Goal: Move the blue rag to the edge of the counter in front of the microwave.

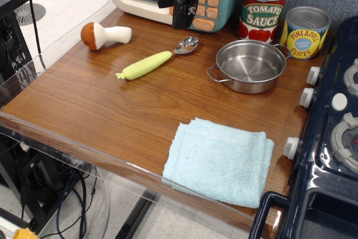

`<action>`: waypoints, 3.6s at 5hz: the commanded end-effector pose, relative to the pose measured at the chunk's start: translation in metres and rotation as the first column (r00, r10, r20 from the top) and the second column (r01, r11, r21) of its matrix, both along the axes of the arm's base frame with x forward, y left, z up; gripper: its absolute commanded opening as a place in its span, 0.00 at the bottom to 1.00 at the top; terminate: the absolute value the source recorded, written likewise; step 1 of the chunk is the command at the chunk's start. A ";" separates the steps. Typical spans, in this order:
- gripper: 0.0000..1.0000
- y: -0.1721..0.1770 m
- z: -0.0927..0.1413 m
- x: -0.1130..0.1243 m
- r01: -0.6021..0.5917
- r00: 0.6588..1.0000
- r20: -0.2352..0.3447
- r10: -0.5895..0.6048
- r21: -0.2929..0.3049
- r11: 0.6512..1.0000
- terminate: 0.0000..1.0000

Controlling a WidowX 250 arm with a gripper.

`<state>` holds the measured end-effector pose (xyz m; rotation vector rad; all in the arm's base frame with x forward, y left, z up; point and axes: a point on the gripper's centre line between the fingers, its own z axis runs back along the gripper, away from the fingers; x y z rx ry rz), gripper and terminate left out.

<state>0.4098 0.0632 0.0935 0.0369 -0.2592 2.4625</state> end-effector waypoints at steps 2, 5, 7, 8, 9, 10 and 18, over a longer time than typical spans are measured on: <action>1.00 -0.018 0.020 -0.031 0.004 1.000 0.014 -0.004 0.013 1.000 0.00; 1.00 -0.074 0.040 -0.106 -0.130 0.985 0.096 0.140 -0.106 0.986 0.00; 1.00 -0.147 0.000 -0.119 -0.076 0.996 0.037 0.081 -0.122 0.990 0.00; 1.00 -0.170 -0.021 -0.123 -0.001 1.000 0.011 0.002 -0.086 0.996 0.00; 1.00 -0.173 -0.040 -0.128 0.027 0.999 -0.034 -0.029 -0.064 0.998 0.00; 1.00 -0.163 -0.055 -0.136 0.025 0.997 -0.072 -0.027 -0.025 0.999 0.00; 1.00 -0.040 -0.095 -0.156 -0.281 0.953 -0.148 0.263 -0.112 0.953 0.00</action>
